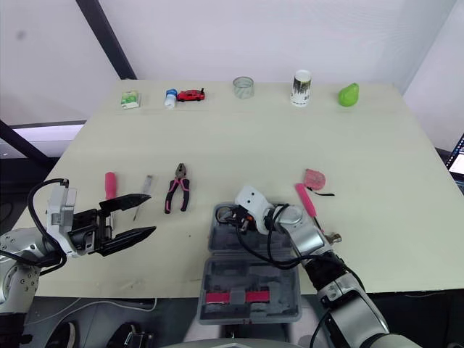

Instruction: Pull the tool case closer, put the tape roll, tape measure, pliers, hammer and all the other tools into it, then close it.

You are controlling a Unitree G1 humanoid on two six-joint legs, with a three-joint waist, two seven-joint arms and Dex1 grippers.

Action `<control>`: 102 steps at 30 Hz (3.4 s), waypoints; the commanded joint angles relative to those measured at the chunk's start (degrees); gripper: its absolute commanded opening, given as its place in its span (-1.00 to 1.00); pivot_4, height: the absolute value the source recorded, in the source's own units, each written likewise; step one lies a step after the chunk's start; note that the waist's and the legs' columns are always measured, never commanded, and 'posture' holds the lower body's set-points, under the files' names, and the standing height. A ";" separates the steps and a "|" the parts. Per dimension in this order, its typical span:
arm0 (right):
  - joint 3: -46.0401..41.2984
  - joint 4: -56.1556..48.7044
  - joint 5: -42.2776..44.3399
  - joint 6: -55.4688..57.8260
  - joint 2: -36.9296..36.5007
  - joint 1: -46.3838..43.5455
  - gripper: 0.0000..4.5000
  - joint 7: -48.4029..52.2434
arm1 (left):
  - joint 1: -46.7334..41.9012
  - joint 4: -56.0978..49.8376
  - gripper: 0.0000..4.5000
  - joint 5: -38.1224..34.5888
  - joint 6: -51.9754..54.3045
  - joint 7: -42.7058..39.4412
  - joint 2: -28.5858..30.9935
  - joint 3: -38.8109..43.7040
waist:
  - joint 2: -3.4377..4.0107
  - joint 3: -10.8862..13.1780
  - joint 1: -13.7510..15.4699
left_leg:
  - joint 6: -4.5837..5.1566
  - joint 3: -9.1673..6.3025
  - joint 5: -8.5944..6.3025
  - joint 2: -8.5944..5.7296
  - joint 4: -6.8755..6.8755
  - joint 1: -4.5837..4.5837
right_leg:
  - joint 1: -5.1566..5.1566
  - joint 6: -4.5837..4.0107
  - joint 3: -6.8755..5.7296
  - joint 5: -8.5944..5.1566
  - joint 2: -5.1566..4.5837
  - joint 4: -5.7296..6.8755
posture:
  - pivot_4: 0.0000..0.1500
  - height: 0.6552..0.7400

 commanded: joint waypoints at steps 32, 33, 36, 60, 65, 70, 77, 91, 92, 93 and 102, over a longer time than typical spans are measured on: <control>-31.87 -33.59 21.41 -3.94 -22.29 30.36 -0.36 1.70 | 8.06 10.18 1.00 1.64 -5.62 6.67 -4.34 10.39 | -0.10 0.01 0.46 | 0.01 -0.02 -0.01 -0.02 0.00 0.05 | 0.12 0.01 0.00 -0.01 -0.03 -0.06 | 1.00 1.00; -34.74 -33.26 22.60 -4.28 -23.17 32.68 -0.36 1.62 | 8.43 11.16 1.00 2.10 -6.34 6.82 -4.51 10.69 | -0.11 0.00 0.47 | 0.01 -0.02 -0.01 -0.02 0.00 0.05 | 0.14 0.01 -0.01 -0.02 -0.03 -0.05 | 1.00 1.00; -42.36 -30.00 24.64 -7.82 -25.49 39.97 -0.26 2.79 | 8.81 13.89 1.00 2.99 -7.99 7.24 -4.49 11.53 | -0.13 0.02 0.66 | 0.02 0.06 -0.01 -0.03 -0.03 0.05 | 0.15 0.02 -0.01 -0.03 -0.03 -0.11 | 1.00 1.00; -53.78 -21.95 31.32 -10.89 -29.47 52.72 0.98 6.47 | 8.57 32.85 1.00 6.51 -17.10 0.83 -0.15 13.78 | -0.24 -0.05 0.45 | 0.02 0.17 -0.01 0.03 -0.02 0.21 | 0.16 -0.11 0.20 -0.10 -0.05 -0.11 | 1.00 1.00; -50.16 -30.33 31.93 -2.89 -30.99 49.92 0.98 2.42 | 8.30 26.45 1.00 6.04 -16.00 -0.43 -0.58 11.69 | -0.25 -0.07 0.43 | 0.02 0.19 -0.01 0.08 -0.02 0.22 | 0.15 -0.07 0.23 -0.08 -0.05 -0.09 | 1.00 1.00; -45.03 -34.44 30.37 4.86 -32.88 43.25 0.98 -2.53 | 6.93 15.86 1.00 5.33 -13.11 0.08 -2.35 6.70 | -0.25 -0.08 0.65 | 0.02 0.21 -0.01 0.06 0.01 0.21 | 0.16 -0.05 0.26 -0.06 -0.05 -0.08 | 1.00 1.00; -34.64 -30.85 22.57 11.61 -32.01 30.03 0.98 -11.33 | 2.99 0.95 1.00 3.84 -6.43 2.89 -2.69 0.11 | -0.25 -0.06 0.70 | 0.02 0.13 -0.01 0.00 0.02 0.15 | 0.15 0.03 0.26 -0.01 0.01 -0.07 | 1.00 1.00; -22.69 -11.93 11.87 7.14 -19.32 13.07 0.98 -20.25 | -2.34 -10.07 1.00 0.77 3.16 2.50 0.12 -5.99 | -0.17 -0.01 0.31 | 0.02 0.11 -0.01 -0.04 0.03 0.08 | 0.12 0.06 0.31 0.00 0.06 -0.05 | 1.00 1.00; -22.54 -11.45 11.72 6.88 -18.81 12.69 0.98 -20.33 | -1.93 -10.33 1.00 0.81 3.07 2.41 0.07 -6.03 | -0.17 -0.01 0.26 | 0.02 0.11 -0.01 -0.04 0.03 0.08 | 0.12 0.06 0.30 0.00 0.07 -0.04 | 1.00 1.00; -22.40 -10.82 11.48 6.52 -18.36 12.29 0.98 -20.41 | -1.66 -10.49 1.00 0.46 3.29 2.53 -0.14 -5.93 | -0.17 -0.01 0.22 | 0.02 0.11 -0.01 -0.03 0.02 0.09 | 0.12 0.05 0.30 0.00 0.08 -0.04 | 1.00 1.00; -21.51 -3.63 10.80 7.81 -16.81 9.11 0.76 -18.98 | -2.18 -10.65 1.00 0.09 2.85 2.33 -0.40 -6.21 | -0.19 -0.02 0.13 | 0.02 0.11 0.00 -0.01 0.02 0.15 | 0.13 0.04 0.32 0.00 0.12 -0.01 | 1.00 1.00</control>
